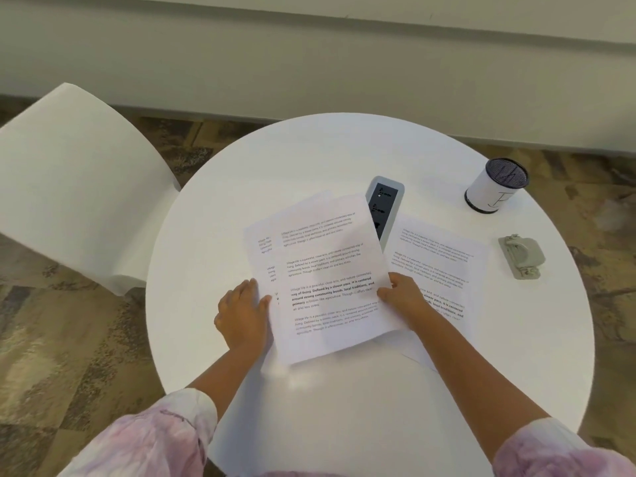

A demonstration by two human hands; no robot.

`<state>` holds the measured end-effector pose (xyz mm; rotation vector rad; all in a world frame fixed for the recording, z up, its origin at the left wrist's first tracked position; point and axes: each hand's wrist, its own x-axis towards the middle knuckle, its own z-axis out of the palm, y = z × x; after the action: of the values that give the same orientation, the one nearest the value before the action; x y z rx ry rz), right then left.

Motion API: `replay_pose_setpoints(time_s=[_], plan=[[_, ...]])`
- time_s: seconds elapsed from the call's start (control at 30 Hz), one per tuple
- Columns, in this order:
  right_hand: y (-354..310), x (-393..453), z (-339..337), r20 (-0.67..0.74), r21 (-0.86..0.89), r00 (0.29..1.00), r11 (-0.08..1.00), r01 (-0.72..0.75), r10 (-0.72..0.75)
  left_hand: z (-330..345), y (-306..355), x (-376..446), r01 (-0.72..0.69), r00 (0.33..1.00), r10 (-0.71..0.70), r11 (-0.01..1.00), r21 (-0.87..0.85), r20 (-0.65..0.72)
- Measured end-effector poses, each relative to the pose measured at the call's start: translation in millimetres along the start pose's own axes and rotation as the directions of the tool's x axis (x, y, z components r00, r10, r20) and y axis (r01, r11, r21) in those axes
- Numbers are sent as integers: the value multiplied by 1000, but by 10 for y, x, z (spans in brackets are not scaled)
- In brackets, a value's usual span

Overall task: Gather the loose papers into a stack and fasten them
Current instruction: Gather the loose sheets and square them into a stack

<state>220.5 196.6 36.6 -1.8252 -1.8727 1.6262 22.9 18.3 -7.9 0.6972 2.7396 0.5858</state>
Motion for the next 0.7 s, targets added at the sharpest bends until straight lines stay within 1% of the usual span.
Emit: replay_pose_setpoints(time_s=[0.03,0.07,0.1,0.13,0.17,0.2,0.23,0.33,0.4,0.47,0.57,0.63,0.7], plan=[[11,-8,-26,-16,16,1000,1000,1,-1,-5,16,18,23,1000,-24,996,-81,-17],[18,-21,-59,-26,37,1000,999,4,-3,-15,53,34,60,998,-63,976,-208,-6],[33,-29,-93,-33,63,999,998,6,-4,-30,102,51,117,993,-106,918,-379,48],[49,-34,-126,-39,89,999,996,9,-6,-57,167,65,193,980,-137,815,-547,142],[65,-40,-157,-46,108,999,994,19,-14,-96,239,72,276,959,-152,700,-659,240],[72,-55,-180,-58,116,998,992,39,-33,-130,306,79,330,940,-146,615,-716,308],[80,-74,-196,-77,115,995,991,74,-66,-157,364,82,347,931,-119,586,-732,346],[84,-141,-197,-186,82,957,967,240,-221,-219,513,49,235,948,11,652,-721,318],[70,-192,-191,-270,94,918,941,325,-290,-257,593,19,199,955,61,600,-775,292],[35,-249,-200,-315,192,893,900,391,-320,-320,673,24,178,962,74,554,-813,262],[-23,-309,-259,-297,296,877,837,461,-378,-446,798,71,93,974,127,533,-841,188],[-70,-329,-317,-260,275,867,828,489,-426,-533,869,106,33,971,184,535,-844,155],[-125,-341,-369,-242,208,857,838,504,-455,-607,929,124,-5,960,240,535,-845,147]])
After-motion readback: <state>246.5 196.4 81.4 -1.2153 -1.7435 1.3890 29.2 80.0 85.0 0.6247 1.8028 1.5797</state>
